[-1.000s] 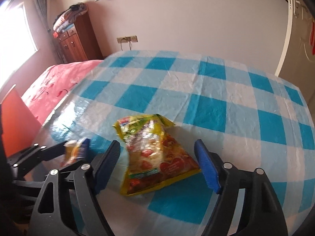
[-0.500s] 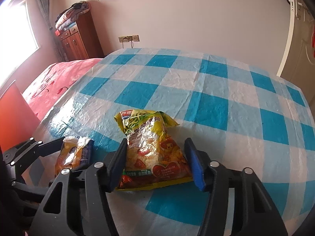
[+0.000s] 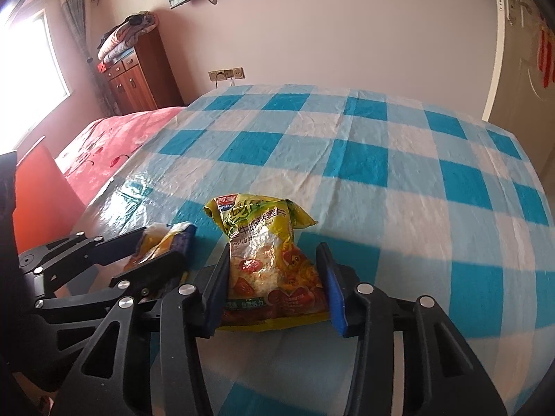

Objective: Collect trash
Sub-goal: 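Close left tool on yellow bread packet while right tool grasps green chip bag, then carry both packets over the orange bucket and open both tools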

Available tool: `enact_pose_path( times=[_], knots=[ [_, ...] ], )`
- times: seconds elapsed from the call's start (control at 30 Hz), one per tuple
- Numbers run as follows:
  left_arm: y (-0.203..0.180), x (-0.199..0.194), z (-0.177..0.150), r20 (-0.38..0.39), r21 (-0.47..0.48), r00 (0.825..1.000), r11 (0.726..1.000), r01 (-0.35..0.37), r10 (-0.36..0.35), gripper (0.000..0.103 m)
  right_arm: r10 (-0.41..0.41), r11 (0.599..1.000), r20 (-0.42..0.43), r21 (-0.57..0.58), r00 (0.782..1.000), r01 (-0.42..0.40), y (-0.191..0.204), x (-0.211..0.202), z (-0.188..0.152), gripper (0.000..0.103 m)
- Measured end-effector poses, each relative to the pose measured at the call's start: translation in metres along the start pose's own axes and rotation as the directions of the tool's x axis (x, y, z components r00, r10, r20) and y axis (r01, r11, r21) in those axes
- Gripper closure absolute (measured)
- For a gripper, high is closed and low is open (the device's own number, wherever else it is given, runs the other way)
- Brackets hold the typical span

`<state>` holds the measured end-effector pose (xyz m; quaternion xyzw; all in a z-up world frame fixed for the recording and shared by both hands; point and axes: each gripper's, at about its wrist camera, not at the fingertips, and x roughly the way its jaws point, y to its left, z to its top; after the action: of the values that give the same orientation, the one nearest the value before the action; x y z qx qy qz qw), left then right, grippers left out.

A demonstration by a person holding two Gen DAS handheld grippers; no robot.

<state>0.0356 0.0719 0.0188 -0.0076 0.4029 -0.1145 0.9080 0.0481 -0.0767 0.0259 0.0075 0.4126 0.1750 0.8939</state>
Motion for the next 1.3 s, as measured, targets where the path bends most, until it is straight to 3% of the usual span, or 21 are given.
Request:
enact_pose_path(
  times=[0.4, 0.7, 1.0, 1.3],
  knots=[
    [-0.006, -0.038, -0.01, 0.053, -0.007, 0.995, 0.996, 0.086, -0.085, 0.067, -0.011, 0.999, 0.05, 0.054, 0.999, 0.009, 0.004, -0.049, -0.017, 0.056],
    [0.008, -0.099, -0.011, 0.15, -0.021, 0.983, 0.994, 0.109, -0.105, 0.067, 0.014, 0.997, 0.081, 0.073, 0.997, -0.02, 0.022, -0.085, -0.017, 0.056],
    [0.046, -0.163, -0.01, 0.259, -0.07, 0.963, 0.994, 0.088, -0.067, 0.067, 0.11, 0.994, 0.138, 0.0, 0.984, -0.111, 0.077, -0.119, 0.004, 0.056],
    [0.111, -0.242, -0.011, 0.385, -0.16, 0.921, 0.987, 0.009, 0.054, 0.066, 0.267, 0.961, 0.153, -0.111, 0.951, -0.252, 0.16, -0.136, 0.036, 0.056]
  ],
)
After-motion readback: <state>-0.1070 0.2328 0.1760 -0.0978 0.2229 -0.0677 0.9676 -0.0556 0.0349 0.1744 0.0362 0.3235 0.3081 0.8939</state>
